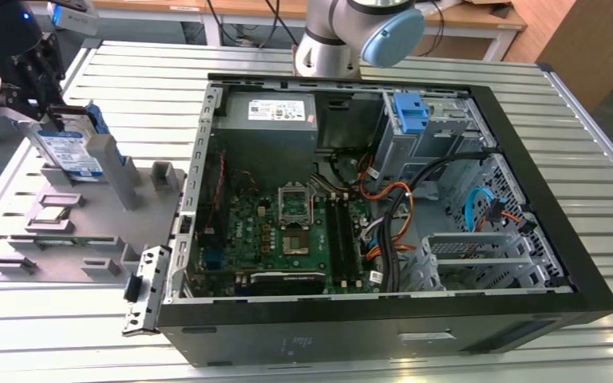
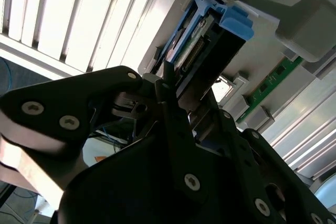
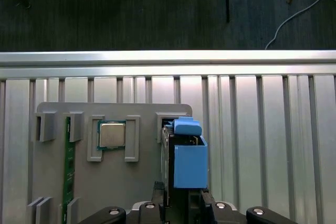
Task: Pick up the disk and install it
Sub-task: 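Pick up the disk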
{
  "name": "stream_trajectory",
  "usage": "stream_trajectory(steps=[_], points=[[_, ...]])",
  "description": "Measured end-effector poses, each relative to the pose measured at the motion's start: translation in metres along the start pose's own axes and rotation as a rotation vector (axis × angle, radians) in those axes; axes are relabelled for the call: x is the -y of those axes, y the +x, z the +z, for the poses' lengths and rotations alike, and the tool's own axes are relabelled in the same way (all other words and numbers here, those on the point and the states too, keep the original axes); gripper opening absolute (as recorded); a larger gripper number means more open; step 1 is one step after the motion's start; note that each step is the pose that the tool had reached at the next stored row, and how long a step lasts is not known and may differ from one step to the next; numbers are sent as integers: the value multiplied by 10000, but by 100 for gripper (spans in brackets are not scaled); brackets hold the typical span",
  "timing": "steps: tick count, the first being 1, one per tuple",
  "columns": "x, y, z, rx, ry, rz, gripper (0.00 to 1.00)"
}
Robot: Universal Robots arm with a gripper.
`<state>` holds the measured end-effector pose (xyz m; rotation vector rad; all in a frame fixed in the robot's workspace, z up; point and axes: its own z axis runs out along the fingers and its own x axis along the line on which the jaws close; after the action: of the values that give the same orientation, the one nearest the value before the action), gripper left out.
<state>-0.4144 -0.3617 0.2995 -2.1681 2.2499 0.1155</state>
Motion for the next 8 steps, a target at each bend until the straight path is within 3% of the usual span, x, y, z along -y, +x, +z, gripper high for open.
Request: stream_trajectory(steps=[8], points=[[0, 0, -1, 1, 1, 0, 35]])
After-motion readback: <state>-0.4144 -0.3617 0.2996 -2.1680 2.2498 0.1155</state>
